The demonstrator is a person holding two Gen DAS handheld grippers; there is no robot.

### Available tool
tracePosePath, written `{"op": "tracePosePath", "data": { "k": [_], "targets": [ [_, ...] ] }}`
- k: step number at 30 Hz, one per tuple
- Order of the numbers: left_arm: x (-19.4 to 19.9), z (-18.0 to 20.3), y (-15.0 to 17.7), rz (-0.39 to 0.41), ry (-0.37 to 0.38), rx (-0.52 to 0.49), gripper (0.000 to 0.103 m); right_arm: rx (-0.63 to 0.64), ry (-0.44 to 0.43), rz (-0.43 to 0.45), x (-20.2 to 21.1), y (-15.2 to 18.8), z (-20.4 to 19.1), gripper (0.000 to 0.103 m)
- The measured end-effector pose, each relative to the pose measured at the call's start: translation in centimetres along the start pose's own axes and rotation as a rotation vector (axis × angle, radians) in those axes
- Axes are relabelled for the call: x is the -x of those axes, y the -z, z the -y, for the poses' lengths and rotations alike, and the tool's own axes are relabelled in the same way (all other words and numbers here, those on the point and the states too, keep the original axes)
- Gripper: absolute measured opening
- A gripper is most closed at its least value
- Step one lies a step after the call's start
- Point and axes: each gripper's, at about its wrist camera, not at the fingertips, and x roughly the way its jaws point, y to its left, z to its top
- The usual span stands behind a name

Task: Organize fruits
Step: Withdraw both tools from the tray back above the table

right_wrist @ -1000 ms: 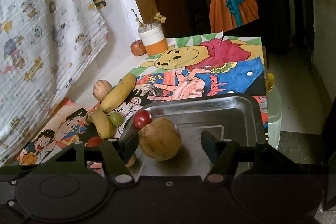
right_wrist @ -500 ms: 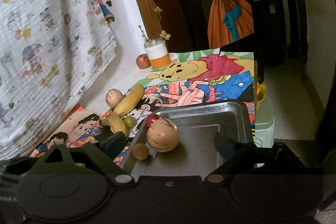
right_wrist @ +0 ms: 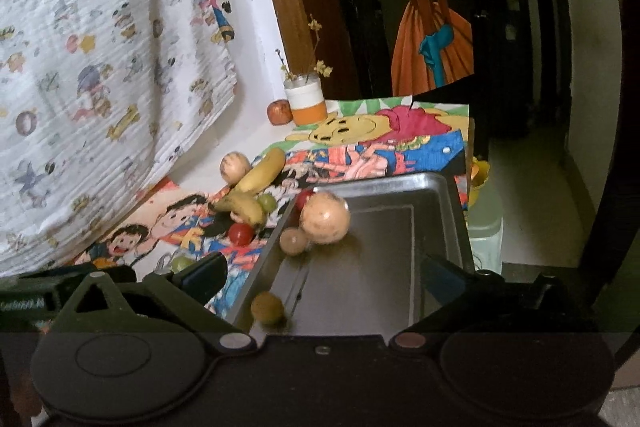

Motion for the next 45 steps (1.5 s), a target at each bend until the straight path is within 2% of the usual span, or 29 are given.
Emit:
{"op": "tracePosePath", "data": {
  "k": [8,16,19,36,40,45],
  "targets": [
    [0.8,-3.2,1.7,-0.079,-0.045,0.036,0.103,0.021,0.038,-0.067,1.7,3.9,-2.3,0.102],
    [1.7,-4.2,2.8,-0.100,-0.053,0.035,0.103,0.002,0.068,-0.202,1.4,7.3,-4.0,0.102],
    [1.8,-4.1,3.1,-0.112,-0.055,0.026,0.103,-0.017,0.059,-0.225,1.6,8.1,-4.2,0.103],
    [1.0,-5.3,3.4,-0.138,-0.092,0.043,0.103,0.021,0.012,-0.249,0.7,7.9,-5.8,0.103],
    [0.8,-5.6,3.3,-0.131,-0.094,0.055,0.103,-0.003,-0.007,-0.234,0.1,7.1,-5.9,0.103],
    [0.6,-5.9,3.1,-0.115,-0.097,0.068,0.103,-0.064,-0.041,-0.260,-0.7,5.9,-5.6,0.103]
  ]
}}
